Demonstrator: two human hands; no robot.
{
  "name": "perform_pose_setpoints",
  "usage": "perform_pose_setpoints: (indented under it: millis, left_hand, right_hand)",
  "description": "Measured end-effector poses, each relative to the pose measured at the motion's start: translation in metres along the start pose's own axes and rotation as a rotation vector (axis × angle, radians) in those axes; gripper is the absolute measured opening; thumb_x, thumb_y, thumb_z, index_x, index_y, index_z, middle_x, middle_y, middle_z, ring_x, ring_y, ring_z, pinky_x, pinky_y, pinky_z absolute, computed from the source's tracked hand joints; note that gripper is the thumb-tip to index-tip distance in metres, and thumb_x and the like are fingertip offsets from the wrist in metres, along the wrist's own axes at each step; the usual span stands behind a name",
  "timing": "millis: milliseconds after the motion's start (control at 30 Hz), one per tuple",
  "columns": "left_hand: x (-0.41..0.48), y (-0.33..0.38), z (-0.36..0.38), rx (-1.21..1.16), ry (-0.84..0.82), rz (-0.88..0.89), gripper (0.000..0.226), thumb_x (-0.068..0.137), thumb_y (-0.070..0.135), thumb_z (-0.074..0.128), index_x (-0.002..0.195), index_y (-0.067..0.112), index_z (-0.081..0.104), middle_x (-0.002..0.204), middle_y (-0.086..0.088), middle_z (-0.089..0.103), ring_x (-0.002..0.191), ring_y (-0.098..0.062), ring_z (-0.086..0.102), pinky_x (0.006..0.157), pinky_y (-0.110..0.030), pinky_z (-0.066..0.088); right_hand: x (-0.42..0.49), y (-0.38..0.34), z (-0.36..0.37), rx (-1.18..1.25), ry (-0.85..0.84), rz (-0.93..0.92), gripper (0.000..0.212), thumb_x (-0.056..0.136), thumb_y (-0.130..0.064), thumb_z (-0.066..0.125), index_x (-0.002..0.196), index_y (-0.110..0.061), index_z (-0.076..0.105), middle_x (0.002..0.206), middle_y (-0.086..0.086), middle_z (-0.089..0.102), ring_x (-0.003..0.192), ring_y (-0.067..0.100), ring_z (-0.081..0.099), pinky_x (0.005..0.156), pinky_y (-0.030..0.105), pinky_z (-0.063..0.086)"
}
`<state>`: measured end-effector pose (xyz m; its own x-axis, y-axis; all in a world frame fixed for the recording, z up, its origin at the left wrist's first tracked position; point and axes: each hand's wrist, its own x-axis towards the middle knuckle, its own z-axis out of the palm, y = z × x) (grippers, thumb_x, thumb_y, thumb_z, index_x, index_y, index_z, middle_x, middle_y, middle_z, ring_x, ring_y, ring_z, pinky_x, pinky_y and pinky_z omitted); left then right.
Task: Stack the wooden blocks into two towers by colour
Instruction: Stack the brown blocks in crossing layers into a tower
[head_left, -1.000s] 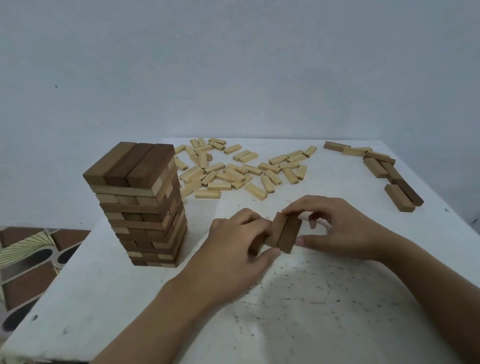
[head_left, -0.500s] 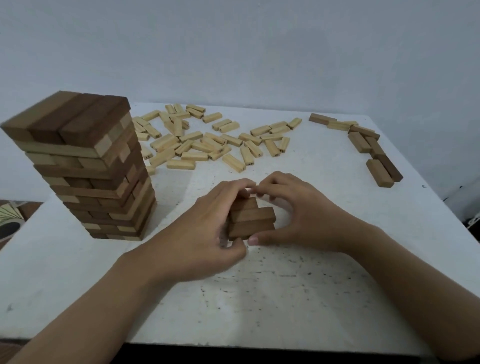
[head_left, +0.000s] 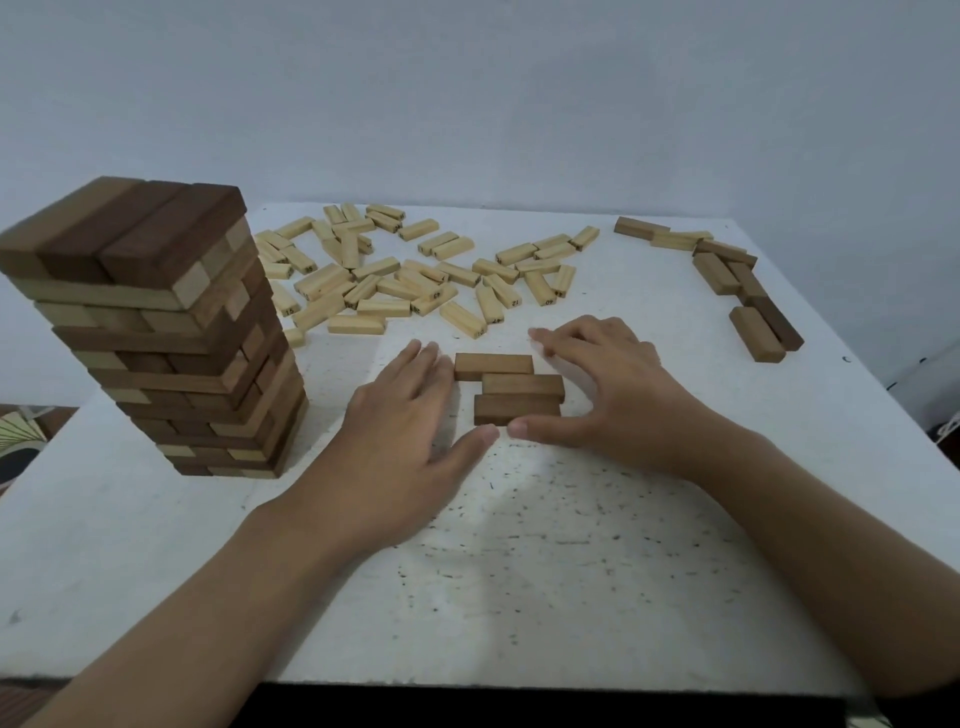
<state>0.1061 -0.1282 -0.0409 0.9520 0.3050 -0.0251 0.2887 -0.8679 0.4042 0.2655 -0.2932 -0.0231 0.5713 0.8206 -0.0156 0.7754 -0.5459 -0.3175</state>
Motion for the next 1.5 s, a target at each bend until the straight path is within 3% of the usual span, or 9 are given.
perform_pose_setpoints:
  millis: [67,133,200,267,367,600,967,1500]
  left_hand:
    - [0.001,0.001,0.002,0.077,-0.012,-0.007,0.088,0.095,0.073,0.018,0.163,0.021,-0.003,0.170,0.009,-0.014,0.151,-0.002,-0.024,0.119,-0.028,-0.008]
    - [0.001,0.002,0.004,0.125,-0.008,-0.003,0.088,0.094,0.073,0.010,0.162,0.020,-0.005,0.169,0.007,-0.016,0.151,-0.004,-0.025,0.120,-0.030,-0.008]
    - [0.001,0.002,0.005,0.161,-0.006,0.004,0.085,0.095,0.071,0.004,0.162,0.020,-0.005,0.169,0.007,-0.016,0.152,-0.005,-0.025,0.123,-0.033,-0.006]
    - [0.002,0.002,0.007,0.200,0.004,0.025,0.085,0.095,0.071,-0.005,0.163,0.020,-0.004,0.170,0.007,-0.015,0.153,-0.006,-0.022,0.124,-0.034,-0.003]
    - [0.003,0.003,0.008,0.261,0.015,0.047,0.085,0.090,0.063,-0.016,0.163,0.021,-0.005,0.170,0.007,-0.013,0.154,-0.007,-0.018,0.122,-0.034,0.000]
    - [0.003,0.006,0.010,0.245,0.030,0.029,0.077,0.093,0.058,-0.011,0.163,0.025,-0.003,0.169,0.013,-0.010,0.154,-0.004,-0.017,0.121,-0.031,0.002]
    - [0.003,0.006,0.011,0.278,0.001,0.031,0.083,0.088,0.058,-0.018,0.161,0.020,-0.010,0.169,0.007,-0.014,0.154,-0.007,-0.020,0.124,-0.032,-0.001]
    - [0.002,0.009,0.006,0.293,0.015,0.004,0.063,0.106,0.048,-0.001,0.162,0.020,-0.003,0.171,0.007,-0.007,0.155,-0.007,-0.012,0.123,-0.031,0.005]
  right_hand:
    - [-0.005,0.001,-0.004,-0.096,-0.066,0.019,0.113,0.071,-0.093,0.032,0.162,-0.028,0.013,0.158,-0.009,0.025,0.147,0.011,0.013,0.117,0.042,0.017]
    - [-0.012,0.004,-0.009,-0.179,-0.210,0.033,0.113,0.074,-0.091,0.014,0.162,-0.022,-0.002,0.169,-0.007,-0.004,0.154,0.012,-0.010,0.125,0.050,0.003]
    - [-0.018,0.007,-0.012,-0.240,-0.360,0.040,0.108,0.075,-0.085,0.002,0.158,-0.019,-0.020,0.164,-0.007,-0.030,0.150,0.011,-0.030,0.125,0.055,-0.007]
    - [-0.020,0.007,-0.010,-0.273,-0.401,0.025,0.099,0.080,-0.079,-0.004,0.154,-0.019,-0.029,0.158,-0.004,-0.040,0.144,0.011,-0.039,0.124,0.056,-0.011]
    - [-0.019,-0.001,0.000,-0.291,-0.359,0.012,0.088,0.087,-0.069,-0.008,0.153,-0.015,-0.029,0.160,0.001,-0.037,0.144,0.011,-0.040,0.123,0.056,-0.011]
    - [-0.017,-0.010,0.009,-0.315,-0.306,0.030,0.075,0.101,-0.057,-0.002,0.155,-0.010,-0.023,0.164,0.001,-0.031,0.147,0.011,-0.035,0.123,0.058,-0.010]
    - [-0.017,-0.016,0.008,-0.326,-0.247,0.051,0.082,0.092,-0.060,-0.007,0.159,-0.013,-0.013,0.167,0.001,-0.021,0.153,0.012,-0.022,0.125,0.058,0.001]
    - [-0.017,-0.017,0.008,-0.330,-0.193,0.036,0.084,0.092,-0.063,-0.006,0.162,-0.017,-0.004,0.169,-0.001,-0.012,0.155,0.012,-0.013,0.126,0.056,0.007]
